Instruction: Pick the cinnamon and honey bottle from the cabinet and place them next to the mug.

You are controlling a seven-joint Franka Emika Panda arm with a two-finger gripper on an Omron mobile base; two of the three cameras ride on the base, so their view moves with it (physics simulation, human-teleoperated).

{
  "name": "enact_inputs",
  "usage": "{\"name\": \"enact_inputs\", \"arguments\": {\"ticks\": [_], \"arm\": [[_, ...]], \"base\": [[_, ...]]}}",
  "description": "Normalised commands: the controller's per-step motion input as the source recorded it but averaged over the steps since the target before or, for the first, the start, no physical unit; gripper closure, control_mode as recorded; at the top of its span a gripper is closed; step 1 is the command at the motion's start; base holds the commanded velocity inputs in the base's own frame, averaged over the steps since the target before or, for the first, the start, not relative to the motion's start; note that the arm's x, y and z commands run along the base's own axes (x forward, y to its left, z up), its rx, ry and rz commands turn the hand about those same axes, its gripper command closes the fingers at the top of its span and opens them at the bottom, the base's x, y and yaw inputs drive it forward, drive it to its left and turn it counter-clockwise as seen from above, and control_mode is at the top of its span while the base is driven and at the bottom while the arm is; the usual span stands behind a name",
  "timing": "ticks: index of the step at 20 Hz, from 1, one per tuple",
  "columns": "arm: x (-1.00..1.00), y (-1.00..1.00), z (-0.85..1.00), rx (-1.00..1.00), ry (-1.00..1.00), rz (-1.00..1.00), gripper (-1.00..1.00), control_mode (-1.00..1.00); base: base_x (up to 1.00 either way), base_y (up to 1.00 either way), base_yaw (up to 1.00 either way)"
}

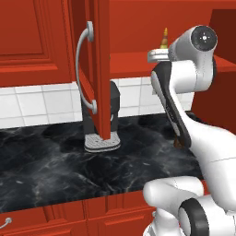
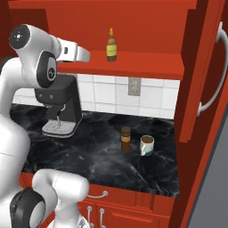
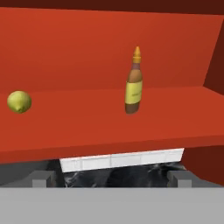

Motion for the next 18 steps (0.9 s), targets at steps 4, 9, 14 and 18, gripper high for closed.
{"name": "enact_inputs", "arguments": {"ticks": [4, 9, 14, 18], "arm": [[0.63, -0.10, 0.00, 0.00, -0.01, -0.08, -1.00, -1.00], [0.55, 0.00, 0.00, 0.02, 0.00, -0.08, -1.00, -1.00], [0.20, -0.27, 0.00, 0.06, 0.00, 0.00, -1.00, -1.00], [0.15, -0.58, 0.00, 0.06, 0.00, 0.00, -1.00, -1.00]], "base": [[0.00, 0.00, 0.00], [0.00, 0.00, 0.00], [0.00, 0.00, 0.00], [0.00, 0.00, 0.00]]}}
